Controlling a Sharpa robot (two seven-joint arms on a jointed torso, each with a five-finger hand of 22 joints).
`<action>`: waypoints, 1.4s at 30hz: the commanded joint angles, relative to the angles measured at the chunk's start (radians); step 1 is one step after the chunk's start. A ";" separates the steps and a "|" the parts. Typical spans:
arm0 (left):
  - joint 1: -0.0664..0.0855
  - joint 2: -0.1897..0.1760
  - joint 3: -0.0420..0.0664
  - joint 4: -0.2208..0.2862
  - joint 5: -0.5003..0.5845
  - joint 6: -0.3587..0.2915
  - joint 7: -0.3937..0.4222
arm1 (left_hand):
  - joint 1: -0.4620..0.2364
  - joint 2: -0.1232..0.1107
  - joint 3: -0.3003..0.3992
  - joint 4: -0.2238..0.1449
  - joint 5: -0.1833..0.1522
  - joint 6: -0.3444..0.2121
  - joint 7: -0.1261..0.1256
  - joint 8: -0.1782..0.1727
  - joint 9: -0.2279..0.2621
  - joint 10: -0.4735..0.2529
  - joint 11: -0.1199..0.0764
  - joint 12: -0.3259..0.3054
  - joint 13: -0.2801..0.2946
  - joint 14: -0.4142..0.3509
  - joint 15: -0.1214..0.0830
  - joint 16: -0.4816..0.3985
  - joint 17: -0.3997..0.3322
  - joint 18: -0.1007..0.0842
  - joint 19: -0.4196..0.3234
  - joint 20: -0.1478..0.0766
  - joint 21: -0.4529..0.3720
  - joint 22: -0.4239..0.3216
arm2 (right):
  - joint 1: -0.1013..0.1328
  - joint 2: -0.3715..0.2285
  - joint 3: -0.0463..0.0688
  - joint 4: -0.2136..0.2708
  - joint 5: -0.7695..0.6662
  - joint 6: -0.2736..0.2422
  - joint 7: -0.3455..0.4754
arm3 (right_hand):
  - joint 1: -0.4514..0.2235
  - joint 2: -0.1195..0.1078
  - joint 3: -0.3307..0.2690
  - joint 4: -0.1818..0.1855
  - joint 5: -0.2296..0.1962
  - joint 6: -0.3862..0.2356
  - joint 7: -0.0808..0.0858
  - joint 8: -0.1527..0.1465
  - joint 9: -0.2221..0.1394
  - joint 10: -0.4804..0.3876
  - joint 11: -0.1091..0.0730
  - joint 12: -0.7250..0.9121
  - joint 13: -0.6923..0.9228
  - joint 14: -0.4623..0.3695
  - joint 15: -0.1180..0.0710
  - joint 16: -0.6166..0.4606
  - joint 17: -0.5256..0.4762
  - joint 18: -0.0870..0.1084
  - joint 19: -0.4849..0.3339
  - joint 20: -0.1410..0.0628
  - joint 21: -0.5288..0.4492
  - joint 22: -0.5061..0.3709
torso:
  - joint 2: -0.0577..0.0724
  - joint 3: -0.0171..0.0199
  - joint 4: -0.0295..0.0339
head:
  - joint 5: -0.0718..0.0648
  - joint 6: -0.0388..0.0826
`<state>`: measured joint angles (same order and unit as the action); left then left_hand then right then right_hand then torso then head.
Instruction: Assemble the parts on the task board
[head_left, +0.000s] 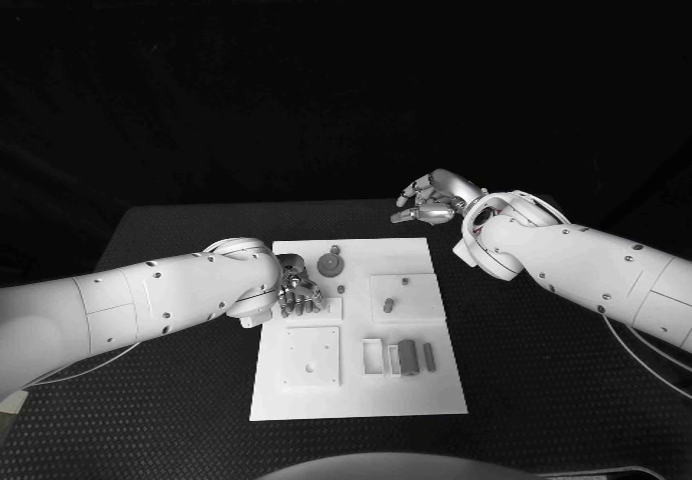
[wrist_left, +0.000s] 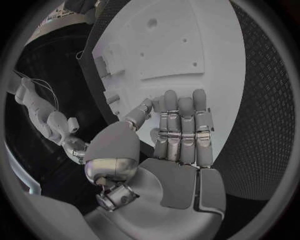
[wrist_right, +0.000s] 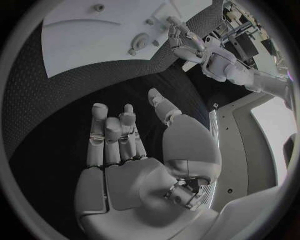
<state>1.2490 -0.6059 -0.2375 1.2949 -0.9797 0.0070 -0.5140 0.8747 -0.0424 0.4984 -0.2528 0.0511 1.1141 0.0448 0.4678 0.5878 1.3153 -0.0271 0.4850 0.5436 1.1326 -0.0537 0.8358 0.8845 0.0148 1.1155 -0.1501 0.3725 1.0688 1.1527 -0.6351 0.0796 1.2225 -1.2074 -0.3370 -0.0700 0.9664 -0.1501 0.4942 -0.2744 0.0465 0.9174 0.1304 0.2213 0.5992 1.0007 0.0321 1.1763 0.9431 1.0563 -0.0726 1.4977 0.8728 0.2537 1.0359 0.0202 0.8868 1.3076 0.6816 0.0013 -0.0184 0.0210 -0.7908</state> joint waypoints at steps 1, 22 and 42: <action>0.000 0.003 0.001 0.001 0.012 0.002 0.016 | -0.027 -0.011 -0.012 0.006 -0.003 -0.005 0.003 0.000 -0.001 -0.008 -0.002 0.005 0.001 -0.006 -0.001 0.004 -0.002 0.014 0.007 -0.001 -0.005 0.001 | 0.000 0.000 0.001 0.001 0.000 0.010 0.006 | -0.002 0.010 -0.003 -0.004 0.002 -0.002 0.008 0.006 0.001 -0.004 -0.005 0.002 -0.002 0.001 -0.006 -0.001 -0.001 0.008 -0.008 0.002 -0.005 0.007 | 0.000 0.0002 0.0000 | 0.000 0.000; 0.000 -0.012 0.001 0.006 0.013 -0.008 0.019 | -0.097 -0.053 -0.056 0.035 -0.002 -0.005 0.001 -0.006 0.004 -0.009 -0.003 0.004 0.001 -0.010 -0.003 0.011 -0.012 0.016 0.010 -0.003 -0.021 0.003 | 0.000 -0.002 0.001 -0.001 0.001 0.010 0.006 | -0.004 0.010 -0.003 -0.004 0.002 -0.002 0.008 0.006 0.002 -0.004 -0.005 0.003 -0.002 0.000 -0.006 -0.001 -0.001 0.008 -0.008 0.002 -0.005 0.007 | 0.000 -0.0006 -0.0003 | 0.001 -0.002; 0.057 -0.080 0.097 -0.029 0.077 0.043 -0.027 | -0.189 -0.032 -0.126 0.031 -0.002 -0.136 0.054 -0.091 -0.023 -0.042 0.019 -0.007 0.001 -0.040 0.001 0.002 -0.038 0.016 -0.004 0.001 -0.059 -0.004 | 0.000 -0.006 0.001 -0.010 0.004 0.010 0.005 | -0.004 0.010 -0.004 -0.004 0.002 -0.003 0.008 0.006 0.002 -0.004 -0.005 0.003 -0.003 0.001 -0.006 0.000 -0.002 0.008 -0.008 0.002 -0.005 0.007 | 0.000 0.0008 -0.0009 | -0.003 0.013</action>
<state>1.3029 -0.6890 -0.1404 1.2728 -0.9157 0.0399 -0.5295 0.6919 -0.0722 0.3747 -0.2213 0.0512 0.9830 0.0975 0.3799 0.5660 1.2737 -0.0108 0.4751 0.5435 1.1003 -0.0536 0.8364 0.8470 0.0149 1.1150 -0.1500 0.3157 1.0653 1.1526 -0.6412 0.0796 1.2119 -1.2047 -0.3357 -0.0700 0.9624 -0.1461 0.4942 -0.2744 0.0465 0.9134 0.1300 0.2213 0.5998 1.0007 0.0320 1.1763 0.9414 1.0553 -0.0707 1.4977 0.8729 0.2475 1.0358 0.0203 0.8868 1.3074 0.6811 0.0017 -0.0199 0.0203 -0.7787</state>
